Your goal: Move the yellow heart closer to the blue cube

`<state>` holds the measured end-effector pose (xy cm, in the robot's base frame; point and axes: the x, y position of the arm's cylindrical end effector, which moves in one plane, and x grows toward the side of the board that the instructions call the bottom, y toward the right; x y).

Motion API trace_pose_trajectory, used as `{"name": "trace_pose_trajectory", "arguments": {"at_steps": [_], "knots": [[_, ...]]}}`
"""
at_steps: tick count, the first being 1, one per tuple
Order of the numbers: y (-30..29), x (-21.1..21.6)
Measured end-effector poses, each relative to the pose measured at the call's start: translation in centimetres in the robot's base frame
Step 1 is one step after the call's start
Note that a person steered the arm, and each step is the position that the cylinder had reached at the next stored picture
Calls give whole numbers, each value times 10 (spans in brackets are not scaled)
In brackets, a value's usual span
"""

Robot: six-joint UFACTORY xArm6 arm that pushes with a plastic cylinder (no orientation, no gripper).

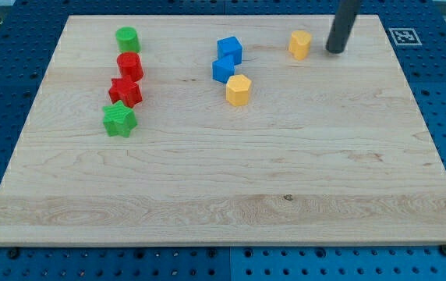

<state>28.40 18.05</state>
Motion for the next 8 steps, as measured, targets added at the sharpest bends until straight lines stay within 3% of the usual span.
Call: {"name": "trace_pose_trajectory", "arguments": {"at_steps": [6, 8], "knots": [[-46, 16], [-102, 1]]}}
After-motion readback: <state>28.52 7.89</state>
